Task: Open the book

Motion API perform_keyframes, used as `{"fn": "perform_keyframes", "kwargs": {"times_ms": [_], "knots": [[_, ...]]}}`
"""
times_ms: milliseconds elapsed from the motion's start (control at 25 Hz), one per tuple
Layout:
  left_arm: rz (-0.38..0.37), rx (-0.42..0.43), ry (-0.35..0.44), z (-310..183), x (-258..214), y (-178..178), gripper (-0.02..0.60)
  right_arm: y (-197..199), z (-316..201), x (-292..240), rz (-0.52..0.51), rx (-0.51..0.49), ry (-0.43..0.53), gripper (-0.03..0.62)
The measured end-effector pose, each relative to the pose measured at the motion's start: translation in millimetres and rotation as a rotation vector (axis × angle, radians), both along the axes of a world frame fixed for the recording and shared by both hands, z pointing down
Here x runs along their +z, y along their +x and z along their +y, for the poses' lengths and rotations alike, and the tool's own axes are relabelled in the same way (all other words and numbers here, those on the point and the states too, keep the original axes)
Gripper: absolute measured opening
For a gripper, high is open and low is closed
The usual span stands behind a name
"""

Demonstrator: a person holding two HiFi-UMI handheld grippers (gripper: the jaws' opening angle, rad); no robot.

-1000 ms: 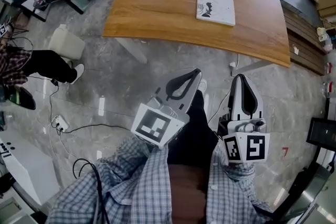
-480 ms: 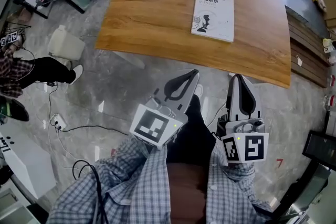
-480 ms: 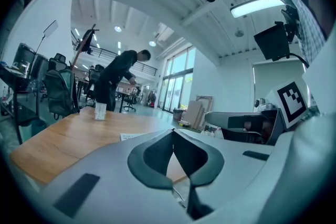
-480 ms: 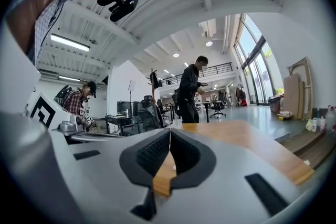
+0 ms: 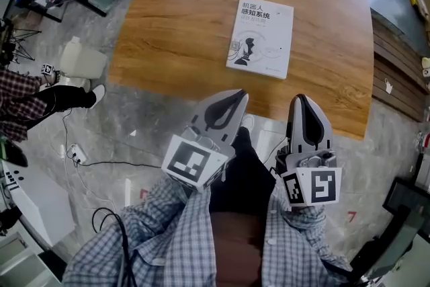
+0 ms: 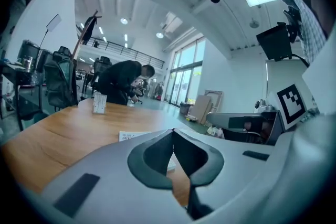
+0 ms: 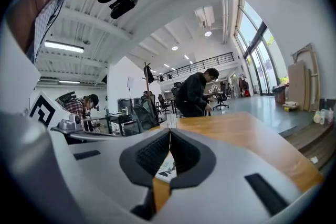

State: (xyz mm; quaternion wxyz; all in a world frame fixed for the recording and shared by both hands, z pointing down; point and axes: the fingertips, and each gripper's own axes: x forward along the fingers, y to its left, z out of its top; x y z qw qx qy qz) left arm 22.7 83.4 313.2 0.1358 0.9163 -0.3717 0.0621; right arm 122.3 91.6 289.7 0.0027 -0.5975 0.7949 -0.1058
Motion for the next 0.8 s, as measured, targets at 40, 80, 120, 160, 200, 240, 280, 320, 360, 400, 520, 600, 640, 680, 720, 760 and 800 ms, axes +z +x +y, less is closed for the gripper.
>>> {"fn": "perform_keyframes", "kwargs": {"times_ms": [40, 80, 120, 160, 200, 240, 280, 320, 360, 400, 520, 600, 640, 680, 720, 760, 800], "knots": [[0.0, -0.009, -0.01, -8.7, 2.3, 5.0, 0.008, 6.4, -8.7, 2.8, -0.001, -0.005, -0.005, 0.02], [0.0, -0.019, -0.021, -16.7, 4.7, 9.6, 0.008, 12.2, -17.0, 5.7, -0.003, -0.01, -0.012, 0.02], [-0.002, -0.029, -0.031, -24.2, 7.1, 13.6, 0.008, 17.5, -24.9, 8.6, -0.007, -0.015, -0.018, 0.02], [-0.005, -0.038, -0.036, -31.2, 9.5, 17.1, 0.008, 22.2, -32.5, 11.6, -0.014, -0.022, -0.026, 0.02], [-0.009, -0.046, -0.039, -37.8, 12.4, 20.2, 0.008, 26.3, -39.9, 15.0, -0.023, -0.03, -0.034, 0.02], [-0.013, -0.054, -0.041, -44.2, 15.5, 23.1, 0.008, 30.2, -47.1, 19.2, -0.032, -0.039, -0.045, 0.02], [-0.017, -0.061, -0.045, -50.5, 19.1, 25.8, 0.008, 34.0, -54.2, 24.4, -0.038, -0.046, -0.058, 0.02], [-0.023, -0.07, -0.052, -56.9, 22.9, 27.9, 0.008, 37.6, -61.2, 30.9, -0.038, -0.053, -0.074, 0.02], [-0.029, -0.078, -0.058, -63.5, 26.6, 29.2, 0.008, 40.9, -68.0, 38.3, -0.035, -0.058, -0.093, 0.02], [-0.035, -0.085, -0.064, -69.9, 29.9, 30.2, 0.008, 44.0, -74.3, 45.6, -0.03, -0.062, -0.114, 0.02], [-0.047, -0.111, -0.088, -85.9, 38.7, 31.1, 0.008, 50.1, -88.7, 66.0, -0.035, -0.087, -0.192, 0.02], [-0.051, -0.128, -0.113, -91.8, 46.1, 30.9, 0.008, 50.7, -93.2, 81.0, -0.057, -0.117, -0.266, 0.02], [-0.052, -0.133, -0.126, -94.4, 50.2, 31.2, 0.008, 50.6, -95.0, 89.2, -0.058, -0.133, -0.303, 0.02], [-0.053, -0.136, -0.137, -97.5, 54.3, 31.8, 0.008, 50.8, -96.9, 97.9, -0.051, -0.144, -0.338, 0.02], [-0.055, -0.136, -0.147, -100.9, 58.1, 32.6, 0.008, 51.5, -98.8, 106.9, -0.041, -0.15, -0.373, 0.02], [-0.059, -0.136, -0.155, -103.9, 61.6, 33.4, 0.008, 52.6, -100.1, 115.9, -0.034, -0.151, -0.409, 0.02], [-0.066, -0.133, -0.161, -106.4, 65.0, 34.2, 0.008, 53.8, -100.7, 124.9, -0.035, -0.148, -0.445, 0.02]]}}
